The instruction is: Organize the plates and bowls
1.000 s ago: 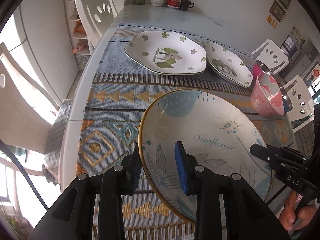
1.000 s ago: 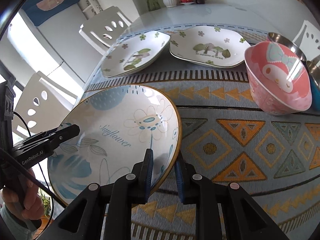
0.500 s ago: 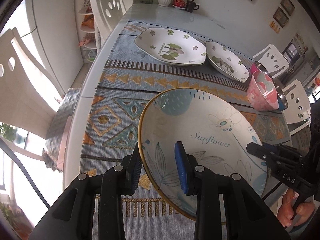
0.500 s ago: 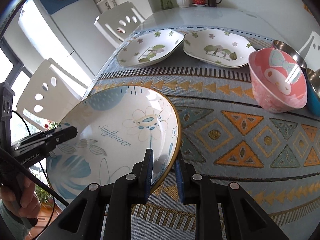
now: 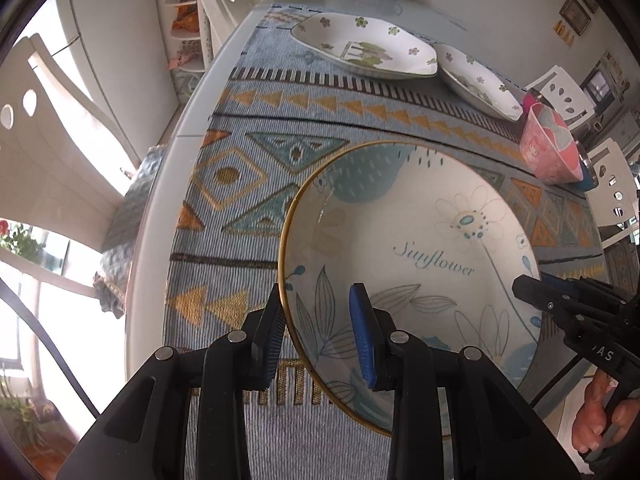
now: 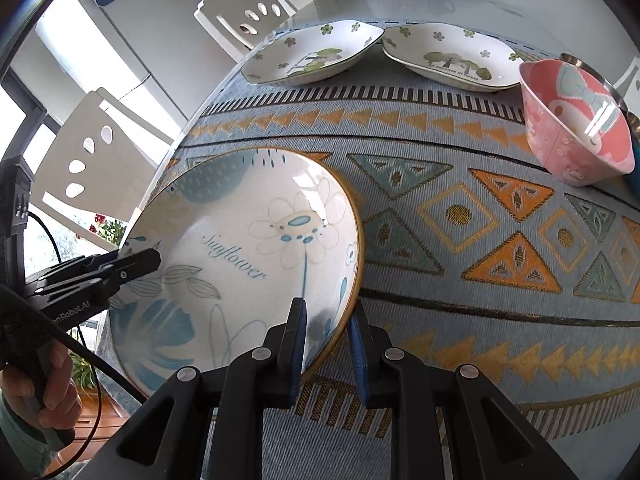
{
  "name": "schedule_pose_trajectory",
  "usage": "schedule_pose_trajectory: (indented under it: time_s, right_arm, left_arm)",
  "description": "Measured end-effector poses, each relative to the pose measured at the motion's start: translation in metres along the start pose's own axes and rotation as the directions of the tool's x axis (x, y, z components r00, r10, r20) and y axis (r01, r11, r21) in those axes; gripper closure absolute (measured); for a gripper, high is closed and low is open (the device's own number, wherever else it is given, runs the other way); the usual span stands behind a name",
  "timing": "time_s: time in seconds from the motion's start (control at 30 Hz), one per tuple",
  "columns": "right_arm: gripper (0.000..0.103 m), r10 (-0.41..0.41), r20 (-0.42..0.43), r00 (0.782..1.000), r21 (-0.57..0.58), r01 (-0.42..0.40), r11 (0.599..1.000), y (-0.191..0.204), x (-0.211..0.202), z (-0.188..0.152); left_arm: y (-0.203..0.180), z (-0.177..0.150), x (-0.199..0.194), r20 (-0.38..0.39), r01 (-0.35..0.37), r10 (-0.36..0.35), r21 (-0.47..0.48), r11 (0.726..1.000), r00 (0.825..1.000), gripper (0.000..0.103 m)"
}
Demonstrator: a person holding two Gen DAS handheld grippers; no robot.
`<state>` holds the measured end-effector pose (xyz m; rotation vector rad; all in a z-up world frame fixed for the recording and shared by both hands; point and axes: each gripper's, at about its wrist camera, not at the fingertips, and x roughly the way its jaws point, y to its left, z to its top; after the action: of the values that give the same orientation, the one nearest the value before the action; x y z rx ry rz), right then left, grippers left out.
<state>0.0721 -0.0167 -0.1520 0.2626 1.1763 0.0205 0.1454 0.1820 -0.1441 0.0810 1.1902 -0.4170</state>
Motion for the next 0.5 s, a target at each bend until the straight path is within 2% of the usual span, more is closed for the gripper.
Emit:
schedule_pose_trajectory:
  time_s: [0.33, 0.5]
  right_arm:
    - [0.083, 0.002, -0.028, 1.0, -0.002, -0.002, 1.0, 0.0, 0.002, -0.005]
    - [0.083, -0.015, -0.047, 0.999, -0.002, 0.015, 1.0, -0.003, -0.002, -0.002]
  left_arm:
    - [0.003, -0.002, -0.003, -0.005, 0.012, -0.012, 0.01, 1.0, 1.0, 0.075]
    - [0.013, 0.004, -0.015, 0.021, 0.016, -0.015, -0.02, 1.0, 1.0, 0.074]
